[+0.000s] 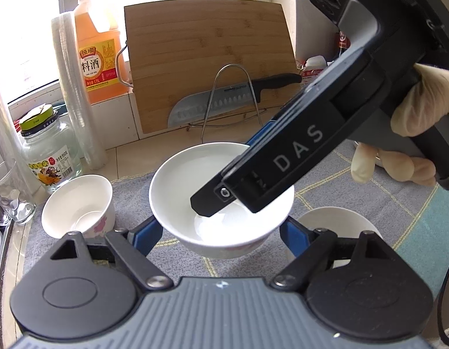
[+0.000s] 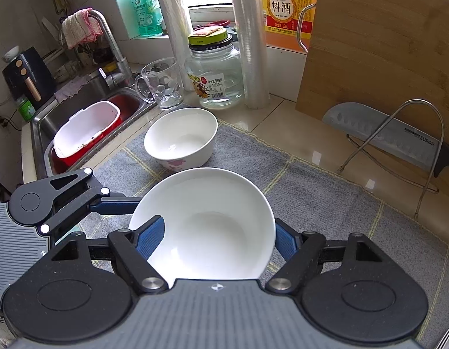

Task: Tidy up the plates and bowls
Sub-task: 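Carry the second bowl with the right gripper over the first placed bowl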

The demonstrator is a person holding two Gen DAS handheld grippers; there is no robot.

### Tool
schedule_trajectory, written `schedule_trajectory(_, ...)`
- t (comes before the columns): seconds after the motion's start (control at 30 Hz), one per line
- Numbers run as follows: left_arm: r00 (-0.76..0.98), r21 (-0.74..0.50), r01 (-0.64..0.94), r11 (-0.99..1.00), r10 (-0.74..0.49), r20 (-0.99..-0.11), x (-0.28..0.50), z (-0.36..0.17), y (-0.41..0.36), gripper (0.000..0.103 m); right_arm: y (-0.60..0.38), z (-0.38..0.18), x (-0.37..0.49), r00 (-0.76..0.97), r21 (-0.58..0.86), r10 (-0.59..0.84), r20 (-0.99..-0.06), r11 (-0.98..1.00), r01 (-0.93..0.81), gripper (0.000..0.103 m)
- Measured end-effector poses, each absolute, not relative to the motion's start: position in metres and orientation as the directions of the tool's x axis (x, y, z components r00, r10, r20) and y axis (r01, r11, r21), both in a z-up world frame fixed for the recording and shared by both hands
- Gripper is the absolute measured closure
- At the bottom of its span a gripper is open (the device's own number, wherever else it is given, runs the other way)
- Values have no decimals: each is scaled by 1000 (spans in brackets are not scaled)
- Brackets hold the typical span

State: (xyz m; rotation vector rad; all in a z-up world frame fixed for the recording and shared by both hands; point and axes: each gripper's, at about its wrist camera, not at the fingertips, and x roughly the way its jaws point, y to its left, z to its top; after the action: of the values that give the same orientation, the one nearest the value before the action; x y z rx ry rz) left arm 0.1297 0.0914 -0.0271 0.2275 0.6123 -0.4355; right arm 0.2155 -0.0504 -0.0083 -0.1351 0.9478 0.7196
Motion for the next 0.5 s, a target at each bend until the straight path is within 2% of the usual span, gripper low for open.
schedule_trajectory(0.5, 713, 77, 500, 863, -359, -602, 93, -17, 71, 16, -71, 5, 167, 409, 172, 483, -774, 782, -599, 19)
